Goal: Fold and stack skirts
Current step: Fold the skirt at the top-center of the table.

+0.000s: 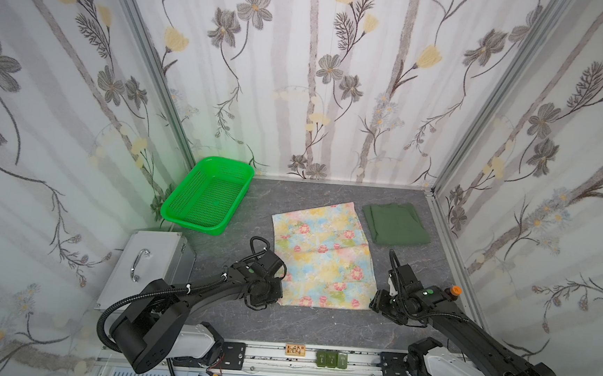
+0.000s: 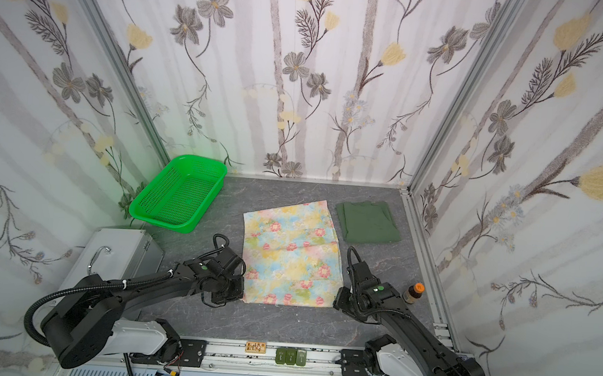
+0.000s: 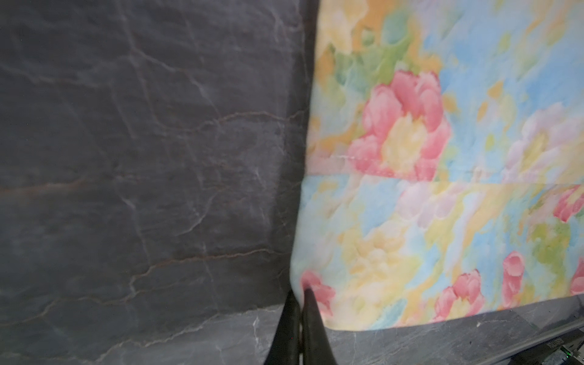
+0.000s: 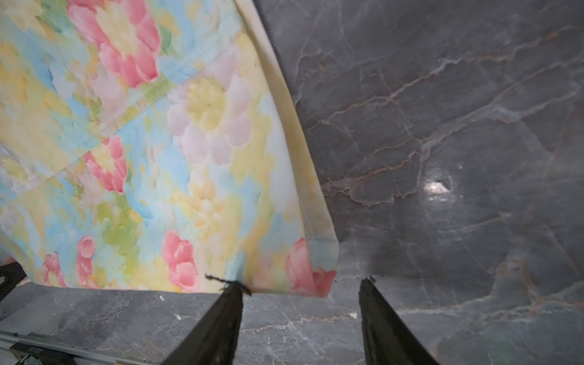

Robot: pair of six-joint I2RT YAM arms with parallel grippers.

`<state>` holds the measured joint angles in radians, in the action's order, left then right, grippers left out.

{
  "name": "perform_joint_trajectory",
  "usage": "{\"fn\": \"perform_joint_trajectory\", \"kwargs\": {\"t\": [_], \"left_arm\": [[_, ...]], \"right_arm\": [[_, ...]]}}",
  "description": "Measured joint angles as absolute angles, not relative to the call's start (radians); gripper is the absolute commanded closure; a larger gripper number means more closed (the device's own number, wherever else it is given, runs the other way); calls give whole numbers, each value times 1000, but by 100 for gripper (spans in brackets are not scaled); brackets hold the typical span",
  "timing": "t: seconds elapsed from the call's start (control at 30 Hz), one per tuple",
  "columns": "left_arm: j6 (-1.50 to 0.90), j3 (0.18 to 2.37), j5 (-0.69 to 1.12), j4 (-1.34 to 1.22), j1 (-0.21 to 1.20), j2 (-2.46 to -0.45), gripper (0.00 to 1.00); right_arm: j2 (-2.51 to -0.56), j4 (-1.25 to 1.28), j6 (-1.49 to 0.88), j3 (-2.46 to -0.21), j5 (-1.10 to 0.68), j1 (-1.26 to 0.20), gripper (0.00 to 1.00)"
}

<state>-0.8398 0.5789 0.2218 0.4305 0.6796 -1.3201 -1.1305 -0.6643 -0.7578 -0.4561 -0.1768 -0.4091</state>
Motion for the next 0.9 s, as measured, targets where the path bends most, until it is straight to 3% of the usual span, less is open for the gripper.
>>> {"fn": "perform_joint_trajectory", "kwargs": {"t": [0.17,0.3,0.53,0.9], "left_arm": [[-841,579,222,430,680,-1320,100],[-841,579,222,430,678,-1320,100],[-841,578,229,430,673,-1314,100],[-864,577,245,447,672,-1166,100]], "right_arm": [[-1176,-626,-751,-451,-176,-410,43],[-1217,-598,-746,-453,-172,-410,60],[-1233,-577,-731,-458,-146,-409,100],[-1095,-656,-741,-545,-124,-411,100]]}}
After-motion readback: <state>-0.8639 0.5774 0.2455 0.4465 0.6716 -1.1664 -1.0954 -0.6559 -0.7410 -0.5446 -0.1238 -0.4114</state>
